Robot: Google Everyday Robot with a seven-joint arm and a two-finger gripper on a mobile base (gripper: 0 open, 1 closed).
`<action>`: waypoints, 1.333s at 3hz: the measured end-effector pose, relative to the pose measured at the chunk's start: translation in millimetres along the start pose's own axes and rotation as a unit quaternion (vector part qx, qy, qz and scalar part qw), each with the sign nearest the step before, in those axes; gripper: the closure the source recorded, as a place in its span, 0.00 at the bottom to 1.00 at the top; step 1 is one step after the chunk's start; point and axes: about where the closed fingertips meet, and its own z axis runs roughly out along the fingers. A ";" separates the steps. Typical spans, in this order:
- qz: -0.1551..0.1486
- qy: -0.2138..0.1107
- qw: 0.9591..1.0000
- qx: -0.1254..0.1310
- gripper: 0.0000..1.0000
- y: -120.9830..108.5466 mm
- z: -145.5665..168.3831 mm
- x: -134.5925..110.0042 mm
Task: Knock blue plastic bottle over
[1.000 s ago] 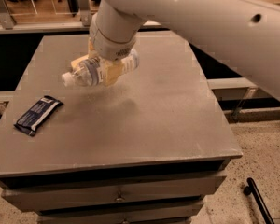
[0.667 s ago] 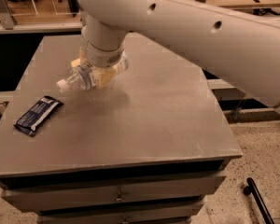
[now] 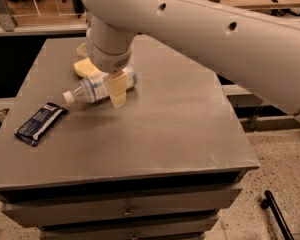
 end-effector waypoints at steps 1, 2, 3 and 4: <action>0.000 0.000 1.000 0.000 0.00 0.0 0.0 0.0; 0.023 -0.018 1.000 0.005 0.00 8.5 -6.4 12.9; 0.055 -0.051 0.997 -0.007 0.00 27.1 -16.8 45.1; 0.075 -0.073 0.994 -0.031 0.00 43.7 -26.3 71.0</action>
Offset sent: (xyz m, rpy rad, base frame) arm 0.0049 -0.0564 0.0043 0.1522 0.0997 -0.0817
